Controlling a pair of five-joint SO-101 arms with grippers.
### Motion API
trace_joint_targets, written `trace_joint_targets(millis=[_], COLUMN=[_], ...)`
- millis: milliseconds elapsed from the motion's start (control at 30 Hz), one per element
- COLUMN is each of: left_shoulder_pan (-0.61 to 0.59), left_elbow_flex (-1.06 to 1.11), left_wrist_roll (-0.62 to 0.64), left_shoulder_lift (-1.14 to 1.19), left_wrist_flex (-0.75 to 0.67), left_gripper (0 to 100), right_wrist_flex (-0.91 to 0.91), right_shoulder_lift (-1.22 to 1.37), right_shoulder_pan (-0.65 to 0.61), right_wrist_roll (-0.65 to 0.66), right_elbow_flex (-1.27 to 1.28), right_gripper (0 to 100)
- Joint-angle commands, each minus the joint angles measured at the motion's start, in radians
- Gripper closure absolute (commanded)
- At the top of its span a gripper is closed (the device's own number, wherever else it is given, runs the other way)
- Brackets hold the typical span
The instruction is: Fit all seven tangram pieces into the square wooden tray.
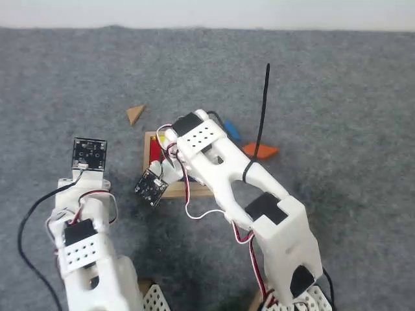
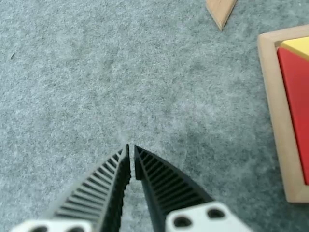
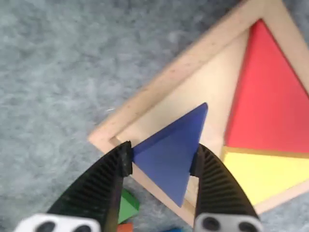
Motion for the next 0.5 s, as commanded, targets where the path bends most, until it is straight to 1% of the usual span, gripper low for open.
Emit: trace_joint_targets(millis=[0,267,333,467], left_shoulder_pan=[0.008,0.008,0.008,0.008], left_elbow_flex=[-0.007,-0.007,-0.008,-0.008], left_wrist_roll=[-0.009,-0.009,-0.009,-0.009], left_shoulder_lift=[-0.017,-0.017,-0.017,-0.017], left_wrist_flex=[-0.021,-0.021,-0.021,-0.021], left_gripper=[99,99,99,99], right_wrist_flex=[0.035,0.036,0.033,0.039], right_shoulder_lift=[-0.007,0.059,0.064,0.061], right_shoulder_pan=[0.012,0.013,0.021,0.027], right_wrist_roll=[-0.014,-0.014,-0.014,-0.014], right_elbow_flex=[-0.044,-0.051,-0.051,-0.072], right_gripper=[88.7,73.7,71.6,71.1])
